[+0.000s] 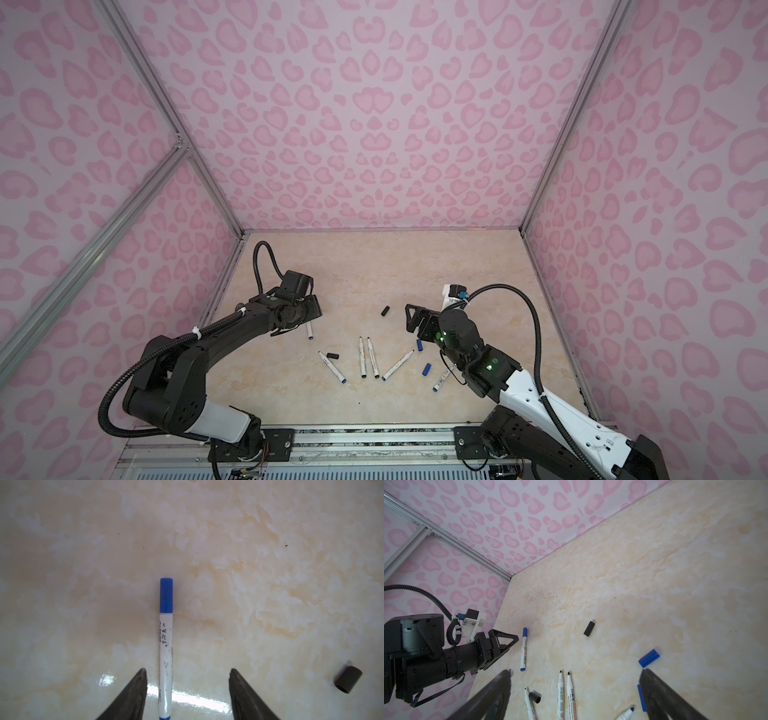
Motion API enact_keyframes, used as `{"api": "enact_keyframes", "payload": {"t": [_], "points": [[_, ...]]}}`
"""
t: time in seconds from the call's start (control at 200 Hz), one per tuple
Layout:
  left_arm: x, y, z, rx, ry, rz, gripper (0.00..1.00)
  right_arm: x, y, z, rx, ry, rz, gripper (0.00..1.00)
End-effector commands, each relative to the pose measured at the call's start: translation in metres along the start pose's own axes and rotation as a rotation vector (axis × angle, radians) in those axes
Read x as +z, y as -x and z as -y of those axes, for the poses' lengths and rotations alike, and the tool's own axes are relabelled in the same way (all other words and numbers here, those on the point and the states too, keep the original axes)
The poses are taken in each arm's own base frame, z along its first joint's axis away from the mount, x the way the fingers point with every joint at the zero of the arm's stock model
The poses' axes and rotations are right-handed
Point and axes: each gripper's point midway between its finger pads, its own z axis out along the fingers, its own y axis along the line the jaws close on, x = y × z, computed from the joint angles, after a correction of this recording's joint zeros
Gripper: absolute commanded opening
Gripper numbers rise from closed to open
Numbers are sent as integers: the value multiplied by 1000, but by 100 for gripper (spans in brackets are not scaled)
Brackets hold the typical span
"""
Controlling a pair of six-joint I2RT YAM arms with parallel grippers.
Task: Insert the pens into the pen caps
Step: 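Lower the capped white marker to the table and open the left gripper, then move the left gripper over an uncapped white marker near a black cap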
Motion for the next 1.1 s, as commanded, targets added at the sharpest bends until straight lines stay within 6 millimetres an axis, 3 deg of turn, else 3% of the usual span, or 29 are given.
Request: {"api": "enact_keyframes", "payload": {"t": [0.0,0.18,0.405,0.485,0.535,0.65,0.68,0.755,0.78,0.815,0.89,0.965,1.095], "points": [[-18,8,9,-3,-51,19,66,-1,-2,7,-14,-24,6,98],[-59,14,18,-18,-141,88,69,-1,0,10,-20,-35,16,97],[-101,-2,26,-47,-267,119,66,2,0,17,-29,-77,19,96],[-116,-1,30,-26,-323,139,73,4,3,13,-47,-51,32,97],[-124,-3,34,-14,-365,144,88,6,8,12,-31,-66,39,99],[-145,-2,47,37,-495,189,95,9,17,-2,-11,-34,15,99],[-146,-3,43,12,-501,206,100,8,21,-2,4,-34,23,99],[-149,-7,29,-69,-487,213,97,6,22,-6,22,7,20,99],[-150,-9,24,-93,-472,203,100,5,21,-8,26,30,17,99],[-149,-14,15,-130,-433,183,89,5,22,-11,29,67,41,99],[-142,-31,1,-223,-383,113,83,6,20,-2,42,51,60,98],[-135,-47,-1,-262,-360,80,83,11,20,10,23,-52,35,86],[-129,-68,6,-241,-291,116,81,32,8,9,-20,-136,-85,93]]}}
